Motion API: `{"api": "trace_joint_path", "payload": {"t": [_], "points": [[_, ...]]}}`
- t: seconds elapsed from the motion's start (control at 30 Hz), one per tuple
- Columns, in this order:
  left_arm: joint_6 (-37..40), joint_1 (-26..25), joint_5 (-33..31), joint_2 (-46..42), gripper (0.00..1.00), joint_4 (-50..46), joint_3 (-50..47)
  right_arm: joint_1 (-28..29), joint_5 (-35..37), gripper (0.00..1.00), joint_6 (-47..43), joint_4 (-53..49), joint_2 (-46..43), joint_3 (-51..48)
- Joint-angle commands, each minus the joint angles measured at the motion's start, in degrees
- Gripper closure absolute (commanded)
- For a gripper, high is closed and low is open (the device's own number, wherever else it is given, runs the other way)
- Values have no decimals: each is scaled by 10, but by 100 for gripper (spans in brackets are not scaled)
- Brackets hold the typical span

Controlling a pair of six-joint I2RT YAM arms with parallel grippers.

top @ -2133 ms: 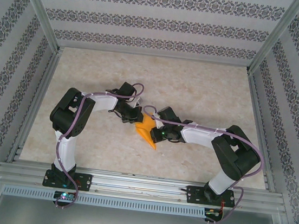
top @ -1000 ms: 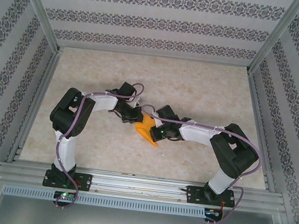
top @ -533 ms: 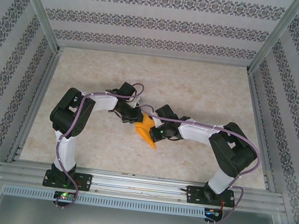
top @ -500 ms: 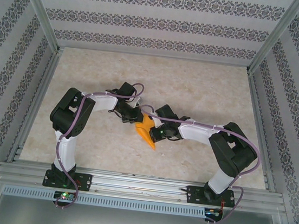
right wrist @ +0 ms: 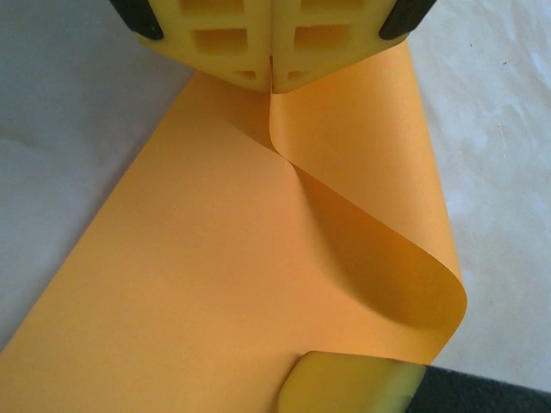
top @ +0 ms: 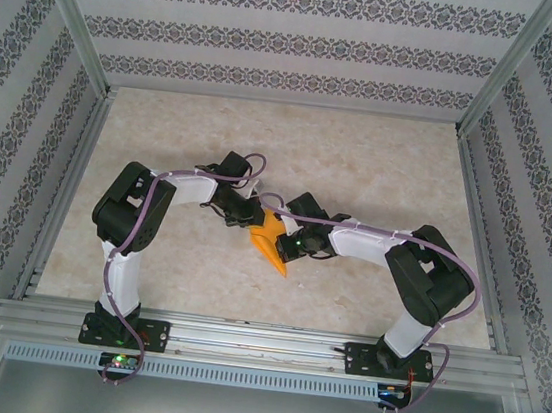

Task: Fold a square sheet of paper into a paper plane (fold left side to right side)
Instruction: Third fold the triangle at the center of the table.

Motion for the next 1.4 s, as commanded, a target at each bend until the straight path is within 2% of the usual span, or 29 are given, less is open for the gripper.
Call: {"api": "trace_joint_path", "payload": {"t": [0.0,0.23,0.4,0.6,0.7,0.83,1.03,1.37], "points": [[14,-12,-34,19,90,-35,-9,7,0,100,-5,-22,20,5],[35,-7,-44,-7,81,-64,42,8,-5,100,-2,-21,26,-4],[39,17,-48,-42,80,-67,52,7,-11,100,0,-21,31,-3],[45,34,-34,-120,87,-48,-11,6,-16,100,0,-21,32,0],[28,34,10,-154,90,-9,-66,4,-18,100,0,-21,32,0],[-27,27,69,-185,90,93,-141,4,-20,100,0,-21,33,-1],[-79,-2,96,-176,90,185,-177,4,-20,100,2,-21,34,-4],[-87,-18,86,-125,90,213,-182,3,-16,100,2,-24,32,-4]]}}
